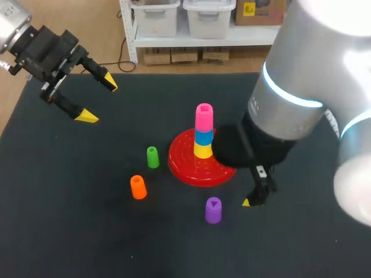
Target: Pick up and stack the cylinders on the red base in this order: pink,purple,orange,green
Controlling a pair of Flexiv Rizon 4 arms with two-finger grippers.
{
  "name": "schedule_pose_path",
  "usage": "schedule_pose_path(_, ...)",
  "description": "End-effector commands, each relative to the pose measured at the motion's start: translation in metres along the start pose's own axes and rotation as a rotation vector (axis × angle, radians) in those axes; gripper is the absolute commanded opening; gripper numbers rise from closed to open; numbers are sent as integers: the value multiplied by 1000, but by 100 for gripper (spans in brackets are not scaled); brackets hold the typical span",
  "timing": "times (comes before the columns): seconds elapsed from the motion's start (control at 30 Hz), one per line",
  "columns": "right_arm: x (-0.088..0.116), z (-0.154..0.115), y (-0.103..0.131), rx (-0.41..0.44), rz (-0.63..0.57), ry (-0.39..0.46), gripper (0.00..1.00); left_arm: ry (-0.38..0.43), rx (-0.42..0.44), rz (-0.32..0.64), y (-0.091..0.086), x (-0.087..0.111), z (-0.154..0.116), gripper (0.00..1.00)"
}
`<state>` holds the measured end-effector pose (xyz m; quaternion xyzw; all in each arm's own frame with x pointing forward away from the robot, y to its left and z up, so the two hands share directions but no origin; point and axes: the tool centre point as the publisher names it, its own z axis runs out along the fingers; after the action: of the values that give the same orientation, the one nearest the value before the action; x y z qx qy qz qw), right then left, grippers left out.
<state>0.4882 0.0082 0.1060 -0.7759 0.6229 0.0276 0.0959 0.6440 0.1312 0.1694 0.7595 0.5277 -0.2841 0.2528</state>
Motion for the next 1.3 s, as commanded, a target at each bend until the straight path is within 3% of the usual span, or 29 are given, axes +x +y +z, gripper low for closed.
schedule_pose_path(0.03, -10, 15, 1, 51, -5, 18, 100, 0, -3, 2, -1, 0, 1, 100)
schedule_pose_path(0.63, -21, 71, -2, -29, 19, 62, 100, 0, -3, 2, -1, 0, 1, 100)
schedule_pose_path(1.3, -27, 96, -3, -72, 65, 83, 100, 0, -3, 2, -1, 0, 1, 100)
